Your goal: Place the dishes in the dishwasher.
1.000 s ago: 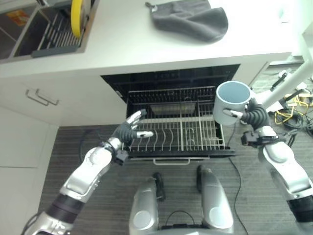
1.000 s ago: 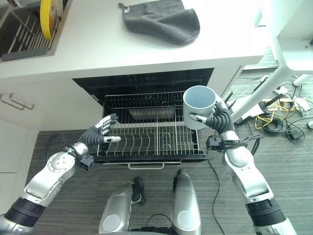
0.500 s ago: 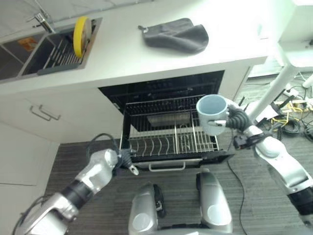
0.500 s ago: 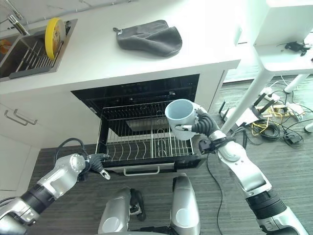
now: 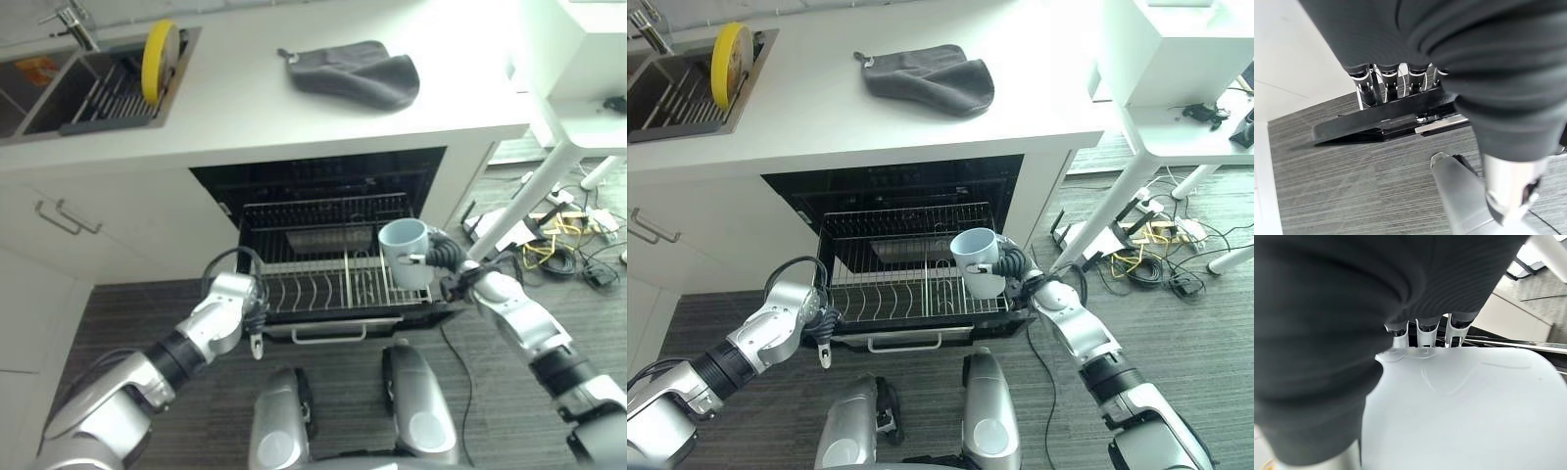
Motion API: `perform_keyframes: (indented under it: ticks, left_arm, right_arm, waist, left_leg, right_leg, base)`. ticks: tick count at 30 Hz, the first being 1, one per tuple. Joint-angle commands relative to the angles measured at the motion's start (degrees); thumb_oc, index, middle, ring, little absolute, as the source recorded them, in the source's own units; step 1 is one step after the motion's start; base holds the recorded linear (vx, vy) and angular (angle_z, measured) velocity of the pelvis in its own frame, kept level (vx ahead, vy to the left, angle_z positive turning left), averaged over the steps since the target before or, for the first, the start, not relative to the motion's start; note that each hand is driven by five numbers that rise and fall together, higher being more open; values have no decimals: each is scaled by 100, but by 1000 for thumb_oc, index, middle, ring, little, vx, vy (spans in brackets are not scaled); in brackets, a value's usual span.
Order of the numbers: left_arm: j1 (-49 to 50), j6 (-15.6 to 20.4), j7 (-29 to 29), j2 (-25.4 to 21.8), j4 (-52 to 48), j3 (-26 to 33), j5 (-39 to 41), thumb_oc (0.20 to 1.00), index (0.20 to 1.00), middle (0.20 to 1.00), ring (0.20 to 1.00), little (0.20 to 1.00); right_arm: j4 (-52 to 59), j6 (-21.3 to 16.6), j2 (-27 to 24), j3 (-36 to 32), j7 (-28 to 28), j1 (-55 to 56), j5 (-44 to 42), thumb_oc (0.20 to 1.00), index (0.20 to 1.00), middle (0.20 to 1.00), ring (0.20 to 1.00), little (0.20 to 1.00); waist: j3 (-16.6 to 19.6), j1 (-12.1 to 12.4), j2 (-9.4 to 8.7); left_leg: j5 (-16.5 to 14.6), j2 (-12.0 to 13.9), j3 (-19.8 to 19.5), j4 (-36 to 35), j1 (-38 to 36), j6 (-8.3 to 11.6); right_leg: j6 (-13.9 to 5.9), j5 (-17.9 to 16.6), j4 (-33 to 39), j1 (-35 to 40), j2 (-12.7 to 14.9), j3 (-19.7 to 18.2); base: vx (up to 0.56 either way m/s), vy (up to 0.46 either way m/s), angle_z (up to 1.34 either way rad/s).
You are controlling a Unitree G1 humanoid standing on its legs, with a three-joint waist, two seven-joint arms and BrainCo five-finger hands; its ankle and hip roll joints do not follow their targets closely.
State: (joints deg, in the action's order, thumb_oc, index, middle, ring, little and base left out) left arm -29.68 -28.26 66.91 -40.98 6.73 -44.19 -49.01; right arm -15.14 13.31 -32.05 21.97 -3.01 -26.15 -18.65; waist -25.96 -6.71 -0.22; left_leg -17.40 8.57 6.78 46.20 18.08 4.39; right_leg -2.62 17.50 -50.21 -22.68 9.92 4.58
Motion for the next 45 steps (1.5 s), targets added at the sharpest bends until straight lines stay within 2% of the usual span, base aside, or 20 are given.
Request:
perform_keyframes:
  ticks: [1,2,4,14,20,30,31,32,33,35,36,40,45]
  left_arm:
    - [1399,380,1720,-93,-251,-832,864,1000,1000,1000,1000,1000]
    - [1394,372,1568,-89,-173,-905,983,1000,1000,1000,1000,1000]
    - [1279,556,677,-84,239,-1151,1409,1000,1000,1000,1000,1000]
    - [1274,825,-451,-65,444,-1308,1964,1000,1000,1000,1000,1000]
    - [1361,879,-734,-55,275,-1332,2108,1000,1000,1000,1000,1000]
    - [1387,814,-1065,18,-156,-1458,2296,1000,1000,1000,1000,1000]
    - [1375,795,-1099,33,-178,-1466,2301,1000,1000,1000,1000,1000]
    - [1365,785,-1109,44,-189,-1466,2296,1000,1000,1000,1000,1000]
    - [1365,762,-1129,46,-257,-1458,2273,1000,1000,1000,1000,1000]
    - [1351,743,-1164,50,-365,-1452,2324,1000,1000,1000,1000,1000]
    - [1344,744,-1154,54,-403,-1443,2313,1000,1000,1000,1000,1000]
    - [1331,733,-1211,30,-540,-1452,2332,1000,1000,1000,1000,1000]
    - [1356,656,-1393,37,-632,-1436,2306,1000,1000,1000,1000,1000]
  right_arm:
    - [-78,-241,182,-257,170,-570,-25,200,200,200,200,200]
    - [-275,-250,181,-281,174,-770,-44,200,200,200,200,200]
    - [-1226,-203,-32,-188,130,-1730,-225,200,200,200,200,200]
    - [-2740,-199,-416,177,296,-3030,-337,200,200,200,200,200]
    - [-3407,-68,-607,263,562,-3532,-396,200,200,200,200,200]
    - [-4259,156,-634,338,389,-3974,-273,200,200,200,200,200]
    - [-4338,179,-632,350,398,-4010,-297,325,325,325,325,325]
    - [-4362,185,-623,351,425,-4026,-296,325,325,325,325,325]
    - [-4415,213,-602,343,502,-4028,-334,1000,1000,1000,1000,1000]
    - [-4520,286,-571,367,415,-4089,-266,1000,1000,1000,1000,1000]
    - [-4573,259,-554,366,437,-4087,-272,1000,1000,1000,1000,1000]
    - [-4605,406,-520,349,512,-4141,-365,1000,1000,1000,1000,1000]
    - [-4343,521,-549,324,746,-4100,-333,1000,1000,1000,1000,1000]
  waist:
    - [-33,279,-29]
    - [-114,309,-19]
    - [-376,470,92]
    - [-383,718,328]
    - [-383,768,491]
    - [-383,795,760]
    - [-383,795,778]
    - [-381,796,789]
    - [-383,795,821]
    - [-383,796,863]
    - [-381,802,875]
    - [-382,801,896]
    - [-383,752,917]
  left_leg:
    - [814,-171,-224,-188,708,-436]
    - [836,-190,-247,-213,782,-421]
    - [954,-262,-306,-389,1066,-397]
    - [1010,-322,-343,-689,1479,-325]
    - [990,-374,-342,-789,1575,-296]
    - [948,-439,-282,-931,1661,-299]
    - [955,-441,-273,-960,1662,-301]
    - [826,-452,-308,-940,1605,-268]
    - [959,-451,-265,-977,1680,-303]
    - [967,-463,-244,-1035,1669,-311]
    - [826,-479,-284,-1011,1605,-280]
    - [806,-489,-275,-1017,1628,-299]
    - [952,-480,-204,-1091,1711,-343]
  right_leg:
    - [-159,-1044,972,91,288,243]
    - [-159,-1053,970,-2,283,238]
    - [-141,-1070,963,-390,255,219]
    - [-47,-940,1074,-849,200,262]
    - [30,-836,1070,-1011,156,221]
    - [129,-683,1044,-1244,131,155]
    - [138,-676,1052,-1258,124,151]
    - [102,-551,1013,-1215,109,109]
    - [152,-664,1036,-1300,117,143]
    - [171,-648,1054,-1317,102,140]
    - [136,-510,1011,-1263,90,101]
    - [162,-475,973,-1309,68,107]
    - [224,-609,1031,-1417,60,133]
  base:
    - [-232,4,18]
    - [-368,16,17]
    - [-357,35,15]
    - [-76,14,2]
    - [-32,35,-1]
    - [-26,43,-3]
    - [47,43,-5]
    - [-26,41,-9]
    - [-29,53,-11]
    - [-29,50,-8]
    - [63,19,1]
    - [3,17,3]
    - [-56,18,-1]
